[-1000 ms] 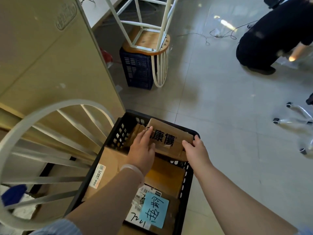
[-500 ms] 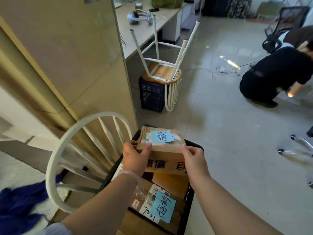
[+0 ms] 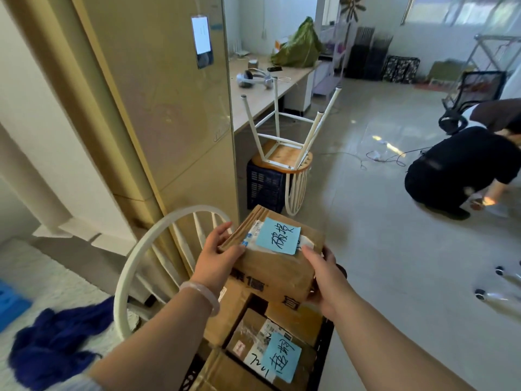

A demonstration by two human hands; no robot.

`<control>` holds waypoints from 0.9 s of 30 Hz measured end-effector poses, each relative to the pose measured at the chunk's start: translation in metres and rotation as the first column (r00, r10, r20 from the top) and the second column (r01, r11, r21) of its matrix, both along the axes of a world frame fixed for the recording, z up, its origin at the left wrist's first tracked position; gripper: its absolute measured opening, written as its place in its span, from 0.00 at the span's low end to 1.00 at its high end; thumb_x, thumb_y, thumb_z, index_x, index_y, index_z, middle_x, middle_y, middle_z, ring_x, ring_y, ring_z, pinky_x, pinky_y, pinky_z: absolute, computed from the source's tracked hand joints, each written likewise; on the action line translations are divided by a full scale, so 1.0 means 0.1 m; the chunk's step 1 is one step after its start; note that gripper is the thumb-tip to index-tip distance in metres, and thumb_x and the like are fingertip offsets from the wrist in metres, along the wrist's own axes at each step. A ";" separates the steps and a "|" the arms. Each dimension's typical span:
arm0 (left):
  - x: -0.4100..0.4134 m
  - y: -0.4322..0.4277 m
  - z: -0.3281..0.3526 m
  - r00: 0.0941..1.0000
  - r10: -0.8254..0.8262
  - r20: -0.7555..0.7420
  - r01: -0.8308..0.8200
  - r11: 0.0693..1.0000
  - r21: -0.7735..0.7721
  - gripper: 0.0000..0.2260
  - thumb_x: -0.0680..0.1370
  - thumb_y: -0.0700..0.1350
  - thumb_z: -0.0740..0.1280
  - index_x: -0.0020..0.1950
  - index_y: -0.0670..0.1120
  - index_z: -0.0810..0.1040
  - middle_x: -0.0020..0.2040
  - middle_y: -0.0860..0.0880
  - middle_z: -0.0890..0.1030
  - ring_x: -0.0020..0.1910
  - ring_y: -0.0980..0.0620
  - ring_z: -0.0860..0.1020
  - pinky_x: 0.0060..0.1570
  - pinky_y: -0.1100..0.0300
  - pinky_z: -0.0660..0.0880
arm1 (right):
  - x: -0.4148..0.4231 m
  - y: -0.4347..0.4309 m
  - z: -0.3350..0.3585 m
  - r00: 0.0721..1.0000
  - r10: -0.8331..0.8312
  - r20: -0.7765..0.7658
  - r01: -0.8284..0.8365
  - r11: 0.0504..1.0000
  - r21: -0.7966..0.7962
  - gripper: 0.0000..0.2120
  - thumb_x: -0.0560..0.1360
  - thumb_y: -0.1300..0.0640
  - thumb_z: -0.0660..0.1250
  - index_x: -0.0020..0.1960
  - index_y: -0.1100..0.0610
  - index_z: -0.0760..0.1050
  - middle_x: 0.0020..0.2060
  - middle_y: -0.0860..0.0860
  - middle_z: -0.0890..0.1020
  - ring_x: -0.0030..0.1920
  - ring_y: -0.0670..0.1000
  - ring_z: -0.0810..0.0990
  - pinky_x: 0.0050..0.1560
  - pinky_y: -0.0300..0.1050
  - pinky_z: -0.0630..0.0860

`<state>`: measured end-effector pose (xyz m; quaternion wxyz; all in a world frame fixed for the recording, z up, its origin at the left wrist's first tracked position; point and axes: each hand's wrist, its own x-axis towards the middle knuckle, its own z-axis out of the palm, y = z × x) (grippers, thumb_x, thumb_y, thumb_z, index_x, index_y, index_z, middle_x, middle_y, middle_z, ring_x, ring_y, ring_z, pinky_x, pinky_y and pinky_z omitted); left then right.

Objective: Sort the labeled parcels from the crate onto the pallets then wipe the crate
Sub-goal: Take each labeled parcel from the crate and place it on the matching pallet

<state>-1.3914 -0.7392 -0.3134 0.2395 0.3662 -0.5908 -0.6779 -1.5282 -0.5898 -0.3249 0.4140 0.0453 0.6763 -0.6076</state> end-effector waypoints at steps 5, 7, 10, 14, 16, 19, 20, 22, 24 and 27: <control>0.01 0.17 -0.06 0.992 0.090 0.090 -0.080 0.991 -0.110 0.48 0.66 0.57 0.78 0.76 0.68 0.49 0.77 0.56 0.51 0.74 0.45 0.58 0.67 0.43 0.67 | 0.12 -0.07 0.00 0.992 -0.123 0.023 0.125 0.987 -0.103 0.30 0.73 0.41 0.70 0.69 0.34 0.57 0.59 0.56 0.76 0.54 0.62 0.79 0.46 0.68 0.80; 0.01 0.33 -0.10 0.996 0.055 0.065 -0.049 0.994 -0.096 0.55 0.61 0.60 0.79 0.73 0.72 0.40 0.77 0.60 0.45 0.76 0.46 0.53 0.68 0.44 0.66 | 0.19 -0.13 -0.02 0.993 -0.115 0.020 0.117 0.983 -0.143 0.33 0.72 0.42 0.71 0.70 0.34 0.56 0.60 0.55 0.76 0.54 0.62 0.80 0.45 0.69 0.80; 0.05 0.35 -0.11 0.993 0.120 0.002 -0.120 0.989 -0.088 0.56 0.62 0.56 0.80 0.70 0.75 0.37 0.77 0.62 0.45 0.76 0.47 0.54 0.69 0.46 0.66 | 0.33 -0.21 -0.01 0.998 -0.044 -0.041 0.037 0.987 -0.155 0.34 0.72 0.44 0.72 0.70 0.38 0.55 0.59 0.53 0.76 0.51 0.56 0.80 0.48 0.64 0.81; 0.27 0.00 -0.10 0.992 0.119 -0.046 -0.120 0.993 -0.010 0.53 0.60 0.52 0.81 0.66 0.82 0.46 0.75 0.60 0.53 0.73 0.45 0.63 0.63 0.43 0.73 | 0.40 -0.28 0.03 0.976 0.063 -0.207 -0.068 0.998 -0.017 0.37 0.68 0.37 0.70 0.71 0.42 0.58 0.63 0.52 0.76 0.58 0.54 0.77 0.57 0.59 0.78; 0.47 -0.16 -0.13 0.992 0.088 -0.094 -0.085 0.996 0.036 0.49 0.59 0.52 0.81 0.61 0.85 0.52 0.75 0.54 0.60 0.69 0.42 0.69 0.56 0.40 0.77 | 0.41 -0.35 0.12 0.939 0.130 -0.317 -0.133 0.991 0.013 0.31 0.74 0.40 0.67 0.72 0.40 0.58 0.67 0.47 0.72 0.61 0.53 0.75 0.50 0.50 0.78; 0.77 -0.26 -0.13 0.991 0.017 -0.131 -0.012 0.999 0.042 0.43 0.62 0.49 0.79 0.61 0.84 0.58 0.71 0.49 0.70 0.64 0.42 0.76 0.52 0.43 0.80 | 0.48 -0.54 0.23 0.867 0.304 -0.394 -0.310 0.949 0.051 0.29 0.75 0.39 0.65 0.73 0.33 0.58 0.65 0.42 0.73 0.60 0.50 0.78 0.50 0.53 0.80; 0.86 -0.28 -0.13 0.992 0.001 -0.130 0.002 1.000 0.021 0.42 0.62 0.51 0.78 0.61 0.83 0.59 0.70 0.50 0.71 0.63 0.43 0.76 0.52 0.44 0.80 | 0.55 -0.63 0.26 0.832 0.381 -0.402 -0.380 0.921 0.085 0.29 0.75 0.39 0.65 0.72 0.30 0.56 0.64 0.43 0.75 0.58 0.49 0.79 0.54 0.57 0.80; 1.05 -0.33 -0.10 0.992 0.028 -0.122 -0.032 0.999 -0.029 0.38 0.66 0.52 0.76 0.62 0.83 0.59 0.71 0.50 0.70 0.63 0.44 0.77 0.53 0.46 0.80 | 0.72 -0.81 0.28 0.743 0.515 -0.428 -0.495 0.853 0.168 0.31 0.76 0.40 0.65 0.70 0.25 0.50 0.61 0.41 0.77 0.56 0.47 0.80 0.60 0.60 0.77; 1.26 -0.44 -0.09 0.994 0.092 -0.067 -0.102 0.982 -0.157 0.33 0.73 0.52 0.71 0.64 0.81 0.58 0.72 0.53 0.66 0.65 0.47 0.75 0.56 0.48 0.79 | 0.95 -0.96 0.33 0.678 0.567 -0.467 -0.551 0.813 0.187 0.34 0.79 0.44 0.63 0.71 0.25 0.43 0.60 0.39 0.75 0.54 0.43 0.78 0.60 0.54 0.76; 1.67 -0.66 -0.05 0.994 0.108 -0.017 -0.109 0.958 -0.267 0.29 0.71 0.61 0.66 0.66 0.80 0.57 0.75 0.59 0.59 0.71 0.49 0.67 0.64 0.46 0.74 | 1.32 -1.18 0.40 0.634 0.588 -0.501 -0.614 0.777 0.134 0.32 0.81 0.48 0.61 0.74 0.28 0.46 0.63 0.42 0.73 0.53 0.40 0.76 0.46 0.38 0.76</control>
